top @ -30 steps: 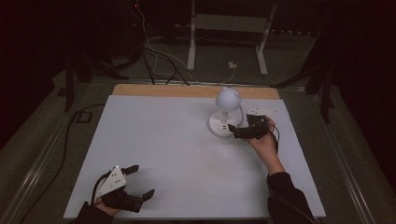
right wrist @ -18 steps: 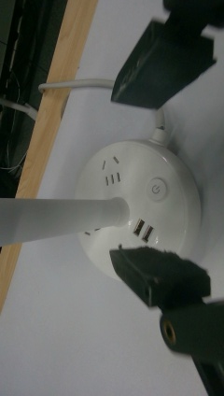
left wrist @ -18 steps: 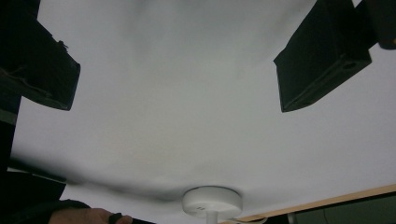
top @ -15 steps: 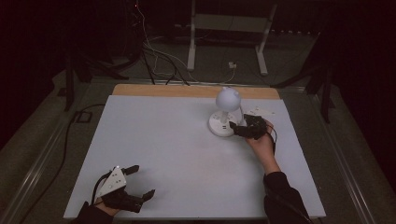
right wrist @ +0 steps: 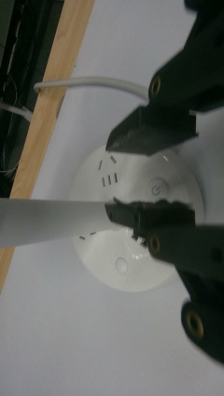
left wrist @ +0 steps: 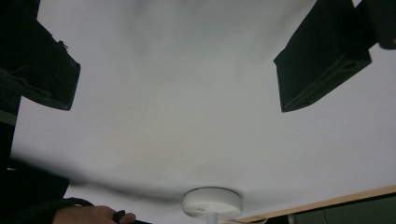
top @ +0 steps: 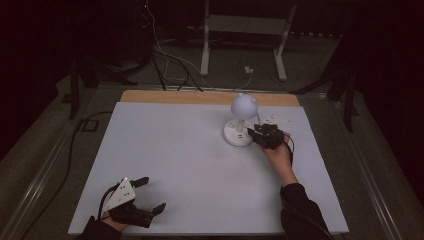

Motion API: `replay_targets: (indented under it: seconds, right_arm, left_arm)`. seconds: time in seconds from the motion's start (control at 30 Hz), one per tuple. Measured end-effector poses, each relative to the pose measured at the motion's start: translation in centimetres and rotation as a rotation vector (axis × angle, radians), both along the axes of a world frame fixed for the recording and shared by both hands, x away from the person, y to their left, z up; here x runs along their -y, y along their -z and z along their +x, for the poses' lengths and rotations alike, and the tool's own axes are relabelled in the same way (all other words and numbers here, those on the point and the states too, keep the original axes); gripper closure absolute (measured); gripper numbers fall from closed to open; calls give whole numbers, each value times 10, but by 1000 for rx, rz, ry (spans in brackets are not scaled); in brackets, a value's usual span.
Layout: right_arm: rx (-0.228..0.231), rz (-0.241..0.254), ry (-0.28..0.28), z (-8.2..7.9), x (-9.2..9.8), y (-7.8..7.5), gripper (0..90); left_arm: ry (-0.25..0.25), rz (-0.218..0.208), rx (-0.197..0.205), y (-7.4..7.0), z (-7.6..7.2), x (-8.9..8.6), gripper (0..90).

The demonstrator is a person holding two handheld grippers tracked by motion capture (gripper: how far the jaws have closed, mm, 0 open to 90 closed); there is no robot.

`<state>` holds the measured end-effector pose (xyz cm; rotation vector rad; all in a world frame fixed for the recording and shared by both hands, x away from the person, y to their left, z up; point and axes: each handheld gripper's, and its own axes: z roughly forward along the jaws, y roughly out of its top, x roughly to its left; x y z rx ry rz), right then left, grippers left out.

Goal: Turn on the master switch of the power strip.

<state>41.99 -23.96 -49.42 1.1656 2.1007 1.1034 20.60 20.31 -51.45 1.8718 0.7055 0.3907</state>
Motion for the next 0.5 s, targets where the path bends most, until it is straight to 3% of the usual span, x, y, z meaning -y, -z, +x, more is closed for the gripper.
replay_targets:
  seconds: [0.1, 0.5]
  right_arm:
    - [0, 1, -11, 0, -1, 0, 752]
    - [-5, -19, -50, 2, -3, 3, 897]
  left_arm:
    - [-1, -1, 2, 0, 0, 0, 3]
    - [-1, 1, 0, 0, 0, 0, 3]
